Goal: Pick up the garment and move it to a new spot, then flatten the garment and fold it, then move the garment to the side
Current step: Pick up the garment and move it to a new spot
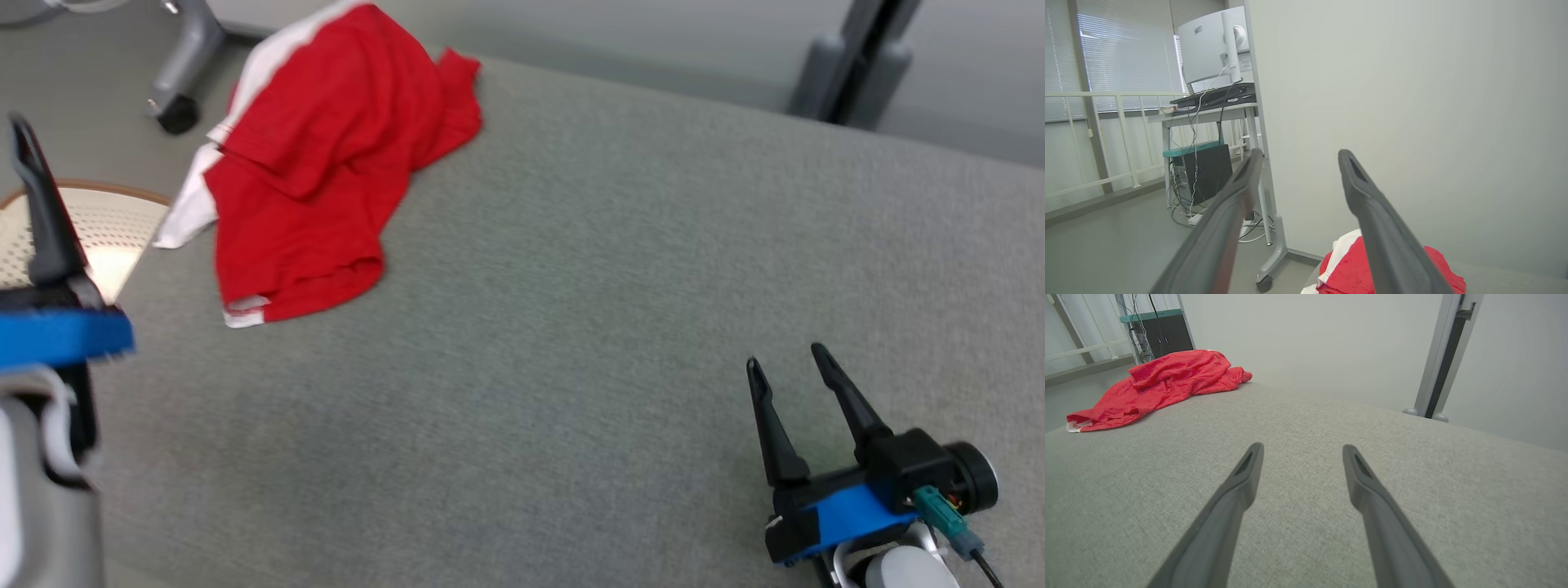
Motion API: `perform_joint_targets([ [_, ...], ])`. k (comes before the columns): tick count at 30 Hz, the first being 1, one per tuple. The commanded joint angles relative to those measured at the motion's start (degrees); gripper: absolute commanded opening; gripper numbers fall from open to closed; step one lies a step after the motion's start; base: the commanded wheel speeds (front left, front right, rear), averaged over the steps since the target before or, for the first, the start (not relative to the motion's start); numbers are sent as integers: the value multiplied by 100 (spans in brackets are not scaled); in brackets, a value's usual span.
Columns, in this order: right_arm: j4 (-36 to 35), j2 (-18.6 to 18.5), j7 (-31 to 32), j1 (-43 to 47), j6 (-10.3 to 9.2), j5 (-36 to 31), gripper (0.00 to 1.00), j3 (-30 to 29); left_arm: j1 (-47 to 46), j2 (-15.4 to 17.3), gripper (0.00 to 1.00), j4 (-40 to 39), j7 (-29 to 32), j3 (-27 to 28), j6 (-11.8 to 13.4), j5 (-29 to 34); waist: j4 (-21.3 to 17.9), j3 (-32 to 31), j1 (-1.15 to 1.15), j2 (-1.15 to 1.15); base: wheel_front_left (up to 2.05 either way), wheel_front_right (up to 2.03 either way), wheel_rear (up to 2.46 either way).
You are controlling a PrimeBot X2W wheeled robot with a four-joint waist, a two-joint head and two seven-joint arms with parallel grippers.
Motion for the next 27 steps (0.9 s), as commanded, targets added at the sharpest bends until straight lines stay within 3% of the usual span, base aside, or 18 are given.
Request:
perform_joint_targets([
  [1, -56, -30, -20, -157, 1, -128, 100, 44, -458, 214, 100, 140, 135, 11, -33, 60, -108, 236, -1, 0, 0, 0, 0],
  [6, -133, -31, -20, -497, 1, -442, 100, 202, -1495, 662, 100, 989, 481, -17, -116, 91, -508, 872, -1, 0, 0, 0, 0],
  [11, -202, -31, -20, -744, 1, -612, 100, 313, -2034, 865, 100, 2005, 728, -128, -183, 103, -800, 1363, -1, 0, 0, 0, 0],
  [18, -239, -54, 0, -963, -6, -722, 100, 345, -2602, 917, 100, 3529, 1122, -473, -319, 99, -1113, 1969, -1, 0, 0, 0, 0],
  [27, -140, -64, 22, -968, -6, -608, 100, 389, -2982, 760, 100, 4388, 1456, -937, -459, -275, -1168, 2142, -1, 0, 0, 0, 0],
])
